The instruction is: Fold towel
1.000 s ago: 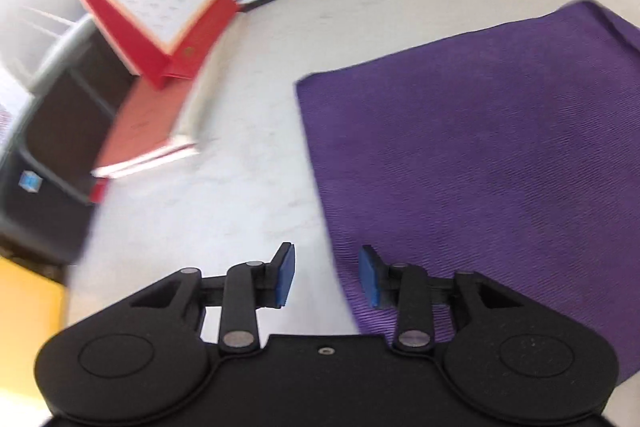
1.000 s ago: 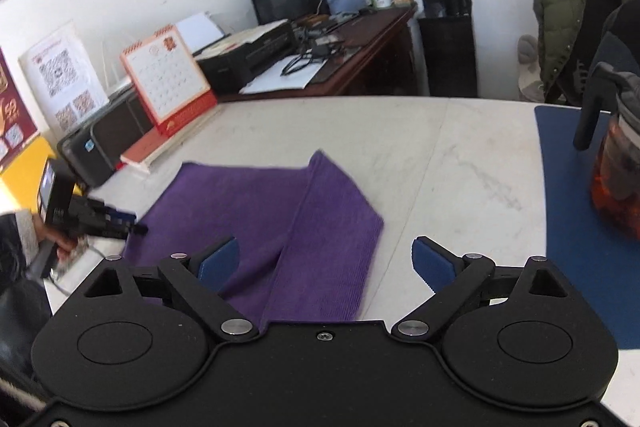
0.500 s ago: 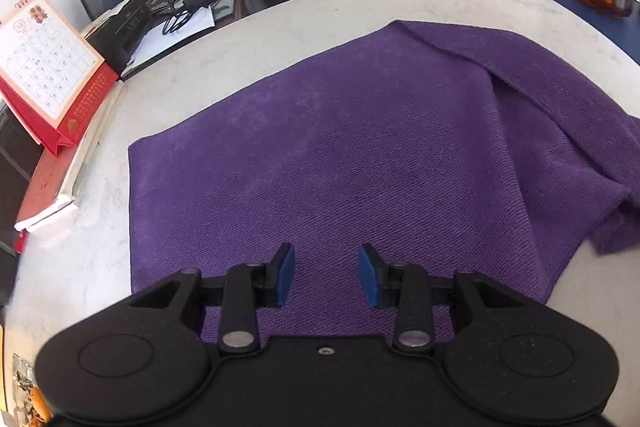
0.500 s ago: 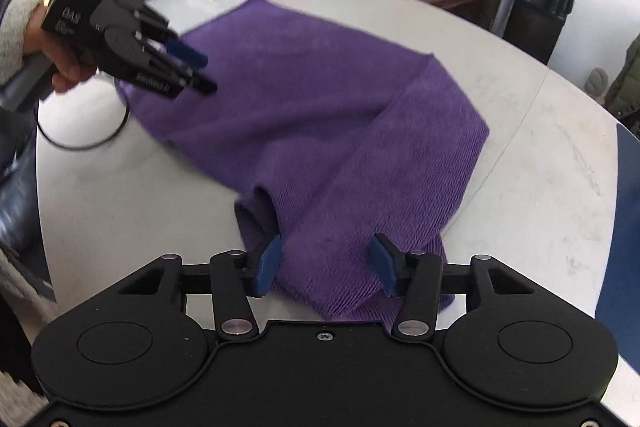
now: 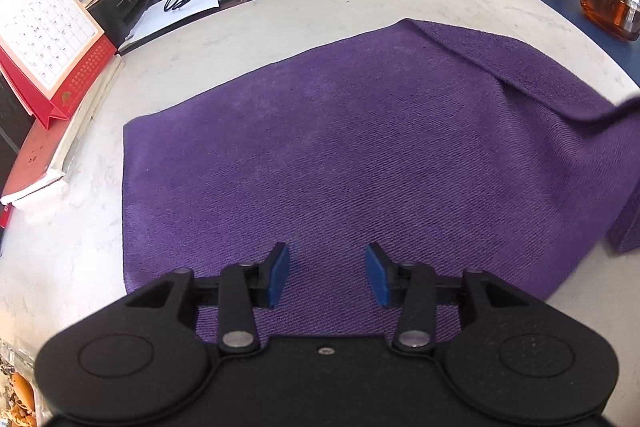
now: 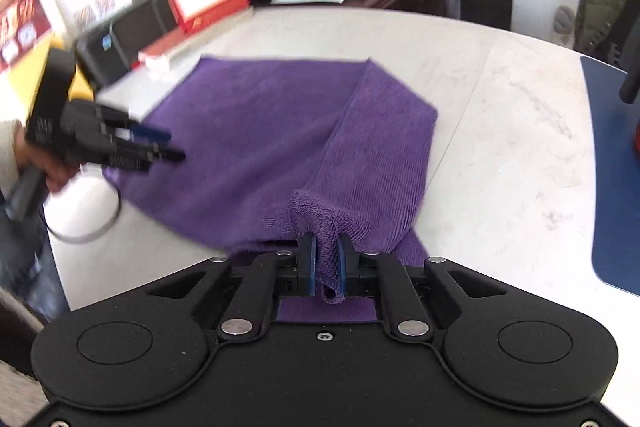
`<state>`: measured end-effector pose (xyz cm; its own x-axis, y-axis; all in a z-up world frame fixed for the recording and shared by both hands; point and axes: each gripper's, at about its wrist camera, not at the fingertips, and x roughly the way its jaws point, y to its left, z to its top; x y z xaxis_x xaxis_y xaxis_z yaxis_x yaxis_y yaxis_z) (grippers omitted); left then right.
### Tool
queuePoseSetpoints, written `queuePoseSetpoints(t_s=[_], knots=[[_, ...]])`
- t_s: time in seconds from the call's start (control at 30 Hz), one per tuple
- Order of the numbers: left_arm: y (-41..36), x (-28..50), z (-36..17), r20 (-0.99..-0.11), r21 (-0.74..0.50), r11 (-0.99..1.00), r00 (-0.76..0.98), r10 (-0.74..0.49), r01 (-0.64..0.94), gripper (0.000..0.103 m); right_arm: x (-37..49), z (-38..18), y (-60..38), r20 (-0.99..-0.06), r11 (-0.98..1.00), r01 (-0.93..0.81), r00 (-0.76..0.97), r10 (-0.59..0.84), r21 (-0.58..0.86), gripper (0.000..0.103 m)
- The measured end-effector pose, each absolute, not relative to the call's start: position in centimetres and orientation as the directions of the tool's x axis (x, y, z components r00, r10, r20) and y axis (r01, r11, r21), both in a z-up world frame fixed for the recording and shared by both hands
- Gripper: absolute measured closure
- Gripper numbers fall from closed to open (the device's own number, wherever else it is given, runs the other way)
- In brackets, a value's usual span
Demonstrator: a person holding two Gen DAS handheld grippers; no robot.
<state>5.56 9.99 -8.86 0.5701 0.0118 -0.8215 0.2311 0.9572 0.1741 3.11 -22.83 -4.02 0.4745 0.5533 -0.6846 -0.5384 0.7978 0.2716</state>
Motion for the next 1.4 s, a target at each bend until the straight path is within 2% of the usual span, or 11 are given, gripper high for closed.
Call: queuePoseSetpoints(t_s=[0.07,0.23,0.4,0.53,0.63,0.73,0.8,0.93,1.1,1.17,1.4], knots=[[10.1,5.7,-8.8,-0.827,0.168,0.956,0.563,0.003,0.242,0.061,4.1,-2.3,-24.2,-0.637,0.790,-0.516,0.496,0.590,0.330,0.099],[10.7,6.1,-8.6,-0.835,0.199,0.943,0.550,0.022,0.265,0.060,7.1,0.5,-26.4,-0.586,0.794,-0.510,0.548,0.597,0.332,0.099],[11.4,6.5,-8.6,-0.842,0.237,0.935,0.536,0.062,0.264,0.060,12.9,2.2,-27.8,-0.579,0.832,-0.522,0.624,0.524,0.190,0.099],[11.7,6.5,-8.5,-0.846,0.253,0.933,0.526,0.085,0.257,0.060,18.5,0.2,-28.2,-0.618,0.877,-0.478,0.677,0.399,0.043,0.099],[11.7,6.4,-8.5,-0.848,0.263,0.931,0.520,0.099,0.252,0.060,21.8,-2.2,-27.6,-0.650,0.913,-0.402,0.714,0.261,-0.076,0.089],[11.6,6.2,-8.5,-0.846,0.274,0.930,0.521,0.112,0.245,0.060,23.7,-4.1,-27.3,-0.671,0.939,-0.330,0.720,0.180,-0.102,0.070],[11.8,6.1,-8.5,-0.846,0.277,0.931,0.521,0.117,0.239,0.060,22.7,-4.0,-27.1,-0.638,0.948,-0.302,0.751,0.169,-0.104,0.066],[11.9,6.0,-8.4,-0.844,0.275,0.935,0.523,0.123,0.225,0.058,17.8,-2.8,-27.0,-0.619,0.919,-0.394,0.723,0.307,-0.004,0.055],[11.7,5.9,-8.3,-0.840,0.291,0.927,0.527,0.129,0.236,0.057,9.9,-6.0,-25.0,-0.764,0.852,-0.523,0.538,0.355,0.027,0.056],[11.5,5.8,-8.3,-0.838,0.309,0.917,0.528,0.137,0.252,0.057,7.2,-7.7,-24.1,-0.810,0.823,-0.568,0.479,0.339,0.008,0.062],[12.1,4.9,-8.4,-0.834,0.345,0.894,0.531,0.153,0.285,0.057,4.4,-9.3,-23.2,-0.841,0.773,-0.634,0.416,0.346,0.004,0.063]])
